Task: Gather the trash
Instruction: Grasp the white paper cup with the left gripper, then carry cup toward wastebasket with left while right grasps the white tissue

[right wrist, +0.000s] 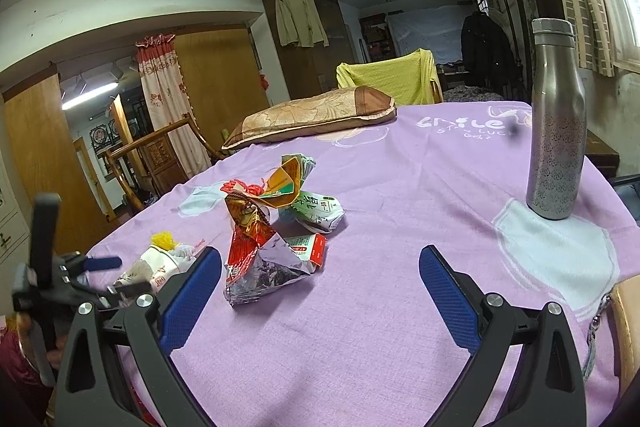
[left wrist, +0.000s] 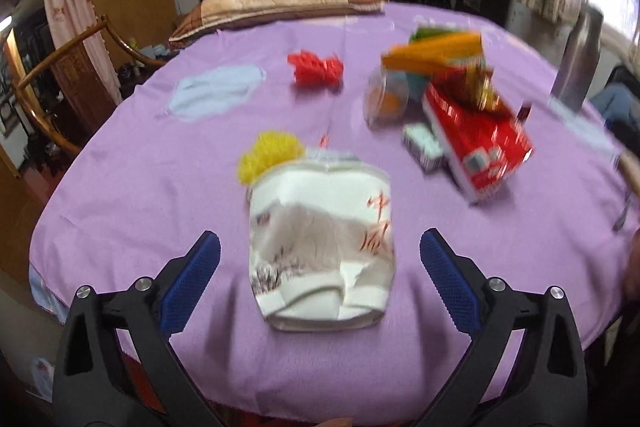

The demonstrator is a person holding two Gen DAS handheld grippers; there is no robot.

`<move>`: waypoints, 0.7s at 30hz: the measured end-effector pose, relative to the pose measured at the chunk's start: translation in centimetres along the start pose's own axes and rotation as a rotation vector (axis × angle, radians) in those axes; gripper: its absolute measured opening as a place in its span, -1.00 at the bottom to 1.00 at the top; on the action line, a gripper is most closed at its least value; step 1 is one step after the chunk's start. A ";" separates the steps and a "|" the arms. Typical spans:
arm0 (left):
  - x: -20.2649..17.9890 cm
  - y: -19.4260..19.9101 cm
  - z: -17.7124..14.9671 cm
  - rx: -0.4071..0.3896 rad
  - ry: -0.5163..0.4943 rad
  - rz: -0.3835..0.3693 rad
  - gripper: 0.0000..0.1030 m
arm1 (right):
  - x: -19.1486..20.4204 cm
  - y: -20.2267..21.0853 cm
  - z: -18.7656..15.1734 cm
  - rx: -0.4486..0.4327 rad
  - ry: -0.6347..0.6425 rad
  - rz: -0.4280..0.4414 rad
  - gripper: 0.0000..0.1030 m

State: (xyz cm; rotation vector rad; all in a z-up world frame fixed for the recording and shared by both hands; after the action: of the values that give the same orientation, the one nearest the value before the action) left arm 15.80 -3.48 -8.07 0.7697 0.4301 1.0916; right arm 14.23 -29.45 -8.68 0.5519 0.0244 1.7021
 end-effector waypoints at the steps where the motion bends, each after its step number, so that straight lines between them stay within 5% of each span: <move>1: -0.2 -0.7 -0.4 0.024 -0.016 0.018 0.87 | 0.0 0.0 0.1 0.001 -0.001 0.000 0.89; 6: 0.3 -2.1 -1.0 0.062 -0.018 0.029 0.82 | 0.1 -0.1 0.1 0.002 -0.002 0.000 0.89; 9: 1.1 -1.4 -0.3 0.037 0.007 0.007 0.42 | 0.1 0.0 0.1 0.002 -0.003 0.000 0.89; 14: 2.1 1.2 1.8 -0.003 0.038 -0.012 0.42 | 0.1 0.0 0.1 0.000 -0.002 0.000 0.89; 21: 3.5 2.1 4.7 0.084 0.097 -0.066 0.42 | 0.2 0.1 0.1 0.001 -0.005 0.000 0.89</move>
State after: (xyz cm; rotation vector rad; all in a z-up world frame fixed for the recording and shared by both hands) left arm 19.09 -1.45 -3.18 0.7733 0.5833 1.0570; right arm 14.15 -29.35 -8.47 0.5569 0.0221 1.7006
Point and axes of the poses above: each gripper's, at about its wrist camera, not at the fingertips, and y roughly against the way its jaws point, x to its left, z to its top, the point moved 2 cm from there along -y, roughly the way its jaws point, and after that the axes turned 3 degrees about -z, right-handed, at the moved point
